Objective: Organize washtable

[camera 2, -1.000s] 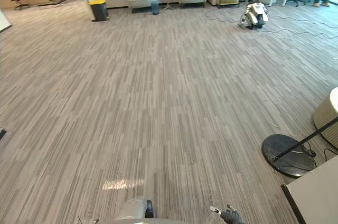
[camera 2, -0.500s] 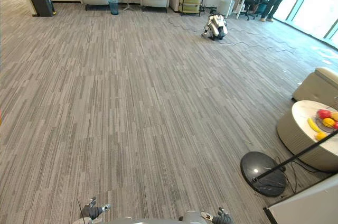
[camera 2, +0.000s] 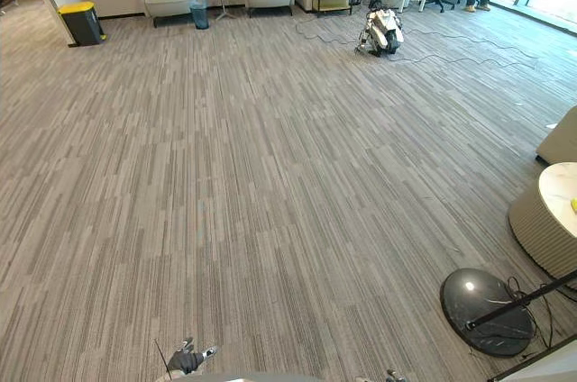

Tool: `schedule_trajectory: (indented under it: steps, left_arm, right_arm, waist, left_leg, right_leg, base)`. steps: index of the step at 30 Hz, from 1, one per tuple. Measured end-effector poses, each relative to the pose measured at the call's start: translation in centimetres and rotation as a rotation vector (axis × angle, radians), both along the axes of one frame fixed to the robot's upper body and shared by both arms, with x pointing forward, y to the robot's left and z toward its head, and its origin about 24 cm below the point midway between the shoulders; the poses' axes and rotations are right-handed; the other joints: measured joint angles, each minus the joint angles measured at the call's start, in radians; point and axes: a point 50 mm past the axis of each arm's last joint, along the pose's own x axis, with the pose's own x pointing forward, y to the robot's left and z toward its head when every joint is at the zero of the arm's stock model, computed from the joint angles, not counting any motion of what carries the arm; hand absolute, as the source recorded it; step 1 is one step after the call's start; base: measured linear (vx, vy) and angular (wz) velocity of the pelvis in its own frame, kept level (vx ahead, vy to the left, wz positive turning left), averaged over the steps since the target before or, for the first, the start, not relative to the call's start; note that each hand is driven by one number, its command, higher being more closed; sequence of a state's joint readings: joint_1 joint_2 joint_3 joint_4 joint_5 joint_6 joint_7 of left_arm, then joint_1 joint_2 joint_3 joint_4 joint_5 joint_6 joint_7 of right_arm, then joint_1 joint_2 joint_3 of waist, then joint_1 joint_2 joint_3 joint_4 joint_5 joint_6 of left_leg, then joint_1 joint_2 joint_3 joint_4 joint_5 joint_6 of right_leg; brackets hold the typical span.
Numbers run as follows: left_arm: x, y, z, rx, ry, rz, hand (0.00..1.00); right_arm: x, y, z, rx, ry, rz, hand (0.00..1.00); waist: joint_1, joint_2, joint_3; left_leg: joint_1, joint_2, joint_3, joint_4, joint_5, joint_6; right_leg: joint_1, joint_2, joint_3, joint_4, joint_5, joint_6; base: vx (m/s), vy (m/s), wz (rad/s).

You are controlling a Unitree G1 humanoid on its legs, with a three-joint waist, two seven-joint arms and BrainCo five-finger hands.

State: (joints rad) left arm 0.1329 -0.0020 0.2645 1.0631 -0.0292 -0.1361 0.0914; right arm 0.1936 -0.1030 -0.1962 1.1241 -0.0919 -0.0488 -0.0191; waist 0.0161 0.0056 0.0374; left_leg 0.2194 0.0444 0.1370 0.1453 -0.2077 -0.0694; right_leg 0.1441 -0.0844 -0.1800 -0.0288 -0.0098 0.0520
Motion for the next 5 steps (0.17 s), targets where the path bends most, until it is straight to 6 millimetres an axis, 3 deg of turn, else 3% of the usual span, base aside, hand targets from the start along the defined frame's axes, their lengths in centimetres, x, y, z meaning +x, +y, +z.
schedule_trajectory:
  steps: [5]
  left_arm:
    - [0.06,0.75,0.12,0.025,-0.001,-0.024,0.00]
  right_arm:
    - [-0.05,0.35,-0.09,0.008,-0.002,0.001,0.00]
  waist:
    - [0.000,-0.008,0.007]
  left_leg:
    - [-0.019,-0.012,-0.031,-0.003,0.003,0.010]
  right_leg:
    - [-0.010,-0.008,-0.010,-0.010,0.019,0.004]
  base:
    - [-0.09,-0.002,0.09]
